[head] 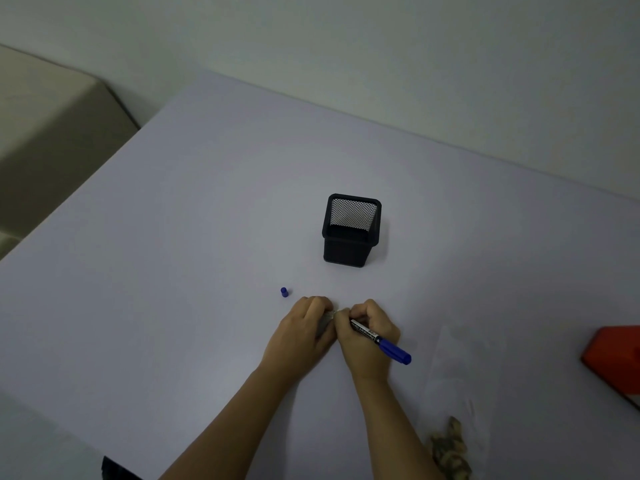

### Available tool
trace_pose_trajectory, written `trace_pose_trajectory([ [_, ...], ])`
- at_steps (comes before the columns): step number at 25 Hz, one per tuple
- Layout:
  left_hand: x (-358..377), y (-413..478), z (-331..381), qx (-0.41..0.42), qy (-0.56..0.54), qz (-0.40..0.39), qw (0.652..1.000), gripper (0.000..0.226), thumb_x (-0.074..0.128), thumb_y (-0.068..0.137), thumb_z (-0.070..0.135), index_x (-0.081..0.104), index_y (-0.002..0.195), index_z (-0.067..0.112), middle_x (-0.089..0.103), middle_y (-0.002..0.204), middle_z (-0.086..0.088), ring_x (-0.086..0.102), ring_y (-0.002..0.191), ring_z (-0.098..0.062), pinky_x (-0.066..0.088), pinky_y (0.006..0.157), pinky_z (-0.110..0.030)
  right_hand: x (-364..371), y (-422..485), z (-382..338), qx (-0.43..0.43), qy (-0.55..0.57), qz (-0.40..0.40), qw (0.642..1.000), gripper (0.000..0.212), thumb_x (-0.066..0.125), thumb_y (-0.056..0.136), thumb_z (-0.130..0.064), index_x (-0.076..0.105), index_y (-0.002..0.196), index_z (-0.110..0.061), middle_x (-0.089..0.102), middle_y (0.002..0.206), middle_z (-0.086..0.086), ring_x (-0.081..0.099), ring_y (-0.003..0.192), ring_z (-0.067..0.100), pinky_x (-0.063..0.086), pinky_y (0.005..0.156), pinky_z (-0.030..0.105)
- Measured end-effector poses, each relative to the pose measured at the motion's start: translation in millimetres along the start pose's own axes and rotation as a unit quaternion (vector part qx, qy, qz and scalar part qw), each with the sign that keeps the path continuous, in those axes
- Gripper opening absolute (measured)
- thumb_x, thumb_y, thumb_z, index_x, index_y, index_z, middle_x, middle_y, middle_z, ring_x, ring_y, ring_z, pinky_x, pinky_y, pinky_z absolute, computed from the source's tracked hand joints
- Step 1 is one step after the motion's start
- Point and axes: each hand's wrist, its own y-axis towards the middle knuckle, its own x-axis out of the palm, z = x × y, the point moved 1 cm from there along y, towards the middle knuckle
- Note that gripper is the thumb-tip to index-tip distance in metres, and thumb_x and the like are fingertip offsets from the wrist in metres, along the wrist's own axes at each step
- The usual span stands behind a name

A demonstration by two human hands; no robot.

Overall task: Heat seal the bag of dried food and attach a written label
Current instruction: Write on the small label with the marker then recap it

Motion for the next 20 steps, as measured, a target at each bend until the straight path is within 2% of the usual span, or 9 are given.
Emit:
trace_pose_trajectory([
  [3,0.6,0.2,0.2,0.001,0.000,0.003,1.000,0.020,0.060,0.088,0.027,0.056,0.100,0.012,0.061,0.097,-0.002,0.053,0.083,-0.009,0.037,0.074,-0.007,-0.5,0.7,-1.4,-0.004,0.005,0.005,1.000,0.018,0.068,0.081,-0.017,0.059,0.069,-0.007,0.052,0.057,-0.006,0.052,0.052,0.000,0.039,0.047,0.006],
  [7,-0.6,0.0,0.9,0.006,0.000,0.011,1.000,0.019,0.062,0.087,0.025,0.056,0.100,0.011,0.061,0.096,-0.002,0.054,0.083,-0.010,0.045,0.074,-0.018,0.5,1.3,3.5,0.008,0.006,-0.002,1.000,0.017,0.067,0.081,-0.019,0.059,0.070,-0.008,0.053,0.057,-0.005,0.052,0.052,0.001,0.040,0.047,0.007],
  [12,0.8,0.0,0.5,0.010,-0.001,0.015,1.000,0.019,0.061,0.087,0.027,0.056,0.099,0.012,0.061,0.096,-0.001,0.050,0.082,-0.006,0.044,0.074,-0.016,1.4,2.3,4.5,0.006,0.014,0.009,1.000,0.018,0.068,0.081,-0.019,0.059,0.070,-0.008,0.054,0.058,-0.006,0.052,0.051,0.001,0.039,0.047,0.007],
  [20,1.9,-0.3,-1.5,0.009,0.003,0.011,1.000,0.019,0.061,0.088,0.026,0.057,0.100,0.012,0.061,0.096,-0.002,0.054,0.083,-0.010,0.046,0.075,-0.019,0.7,2.7,5.2,0.003,0.010,0.015,1.000,0.019,0.067,0.082,-0.021,0.059,0.070,-0.008,0.055,0.058,-0.004,0.052,0.053,0.001,0.040,0.048,0.006],
])
